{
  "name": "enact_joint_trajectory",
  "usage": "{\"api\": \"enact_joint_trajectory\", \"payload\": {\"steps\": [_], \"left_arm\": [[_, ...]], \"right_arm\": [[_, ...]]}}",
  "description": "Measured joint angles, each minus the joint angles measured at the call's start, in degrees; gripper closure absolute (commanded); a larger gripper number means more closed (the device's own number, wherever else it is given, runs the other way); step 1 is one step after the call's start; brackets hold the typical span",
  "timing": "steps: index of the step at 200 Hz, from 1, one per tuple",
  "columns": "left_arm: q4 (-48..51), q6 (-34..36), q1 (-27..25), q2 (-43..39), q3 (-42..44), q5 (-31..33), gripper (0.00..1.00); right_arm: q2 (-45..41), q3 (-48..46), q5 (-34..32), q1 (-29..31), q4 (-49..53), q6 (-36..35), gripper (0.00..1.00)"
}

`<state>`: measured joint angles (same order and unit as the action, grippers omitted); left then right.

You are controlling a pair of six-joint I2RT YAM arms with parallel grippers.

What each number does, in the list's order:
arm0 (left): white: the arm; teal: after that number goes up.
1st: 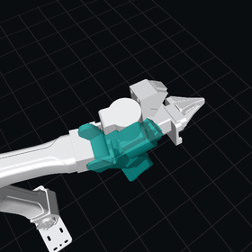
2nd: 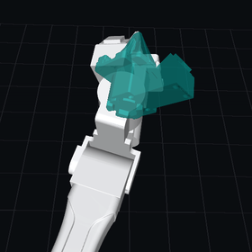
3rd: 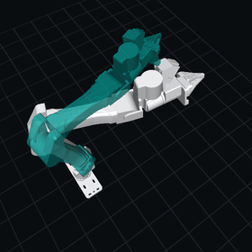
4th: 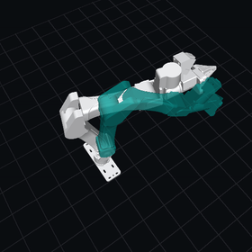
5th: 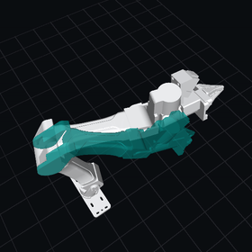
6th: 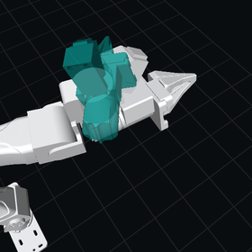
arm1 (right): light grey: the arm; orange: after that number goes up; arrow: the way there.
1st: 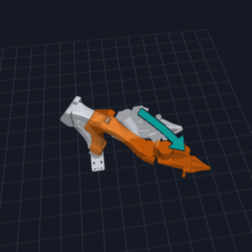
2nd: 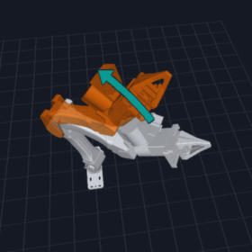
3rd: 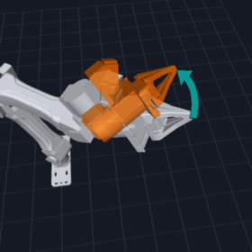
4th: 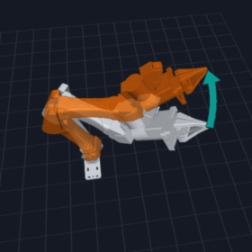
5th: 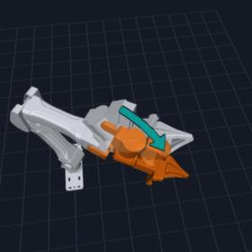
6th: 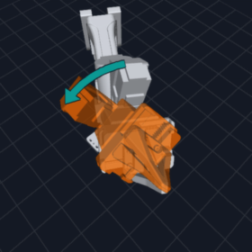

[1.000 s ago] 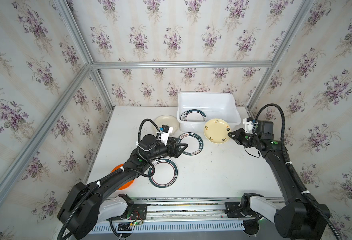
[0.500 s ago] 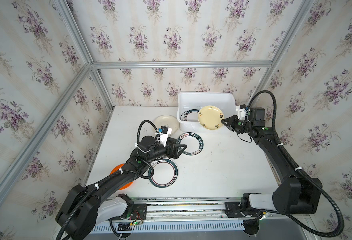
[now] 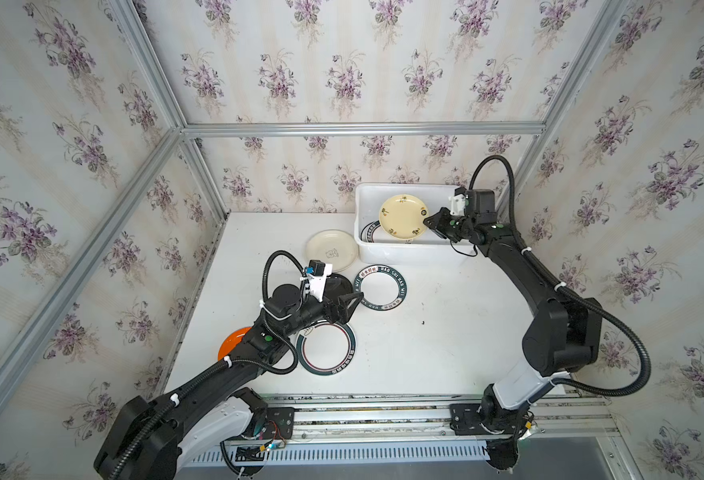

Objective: Place the plates into the plastic bin on the countertop
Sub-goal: 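Lower the cream plate into the bin onto the red-and-green plate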

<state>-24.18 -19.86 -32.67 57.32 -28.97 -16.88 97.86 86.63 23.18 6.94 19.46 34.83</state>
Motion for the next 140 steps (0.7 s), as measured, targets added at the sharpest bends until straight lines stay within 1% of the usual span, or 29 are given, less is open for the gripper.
{"api": "enact_joint_trajectory", "payload": {"steps": [24,58,89,112,140], "left_arm": [[0.2,0.2,0.0,-0.7,0.1,1.8,0.00],[0.3,0.2,0.0,-0.9,0.3,2.4,0.00],[0.5,0.2,0.0,-1.3,0.5,3.0,0.00],[1.0,1.0,0.0,-1.9,0.5,4.5,0.00],[2.3,2.5,0.0,-2.2,0.5,6.3,0.00]], "right_arm": [[6.4,6.4,-2.9,1.1,2.6,-1.7,1.00],[14.4,15.2,-6.1,1.5,6.6,-2.8,1.00],[24.2,28.3,-8.6,1.8,12.0,-3.8,1.00],[31.8,38.2,-9.8,2.4,16.2,-4.7,1.00],[38.8,45.8,-11.3,3.1,21.1,-5.3,1.00]]}}
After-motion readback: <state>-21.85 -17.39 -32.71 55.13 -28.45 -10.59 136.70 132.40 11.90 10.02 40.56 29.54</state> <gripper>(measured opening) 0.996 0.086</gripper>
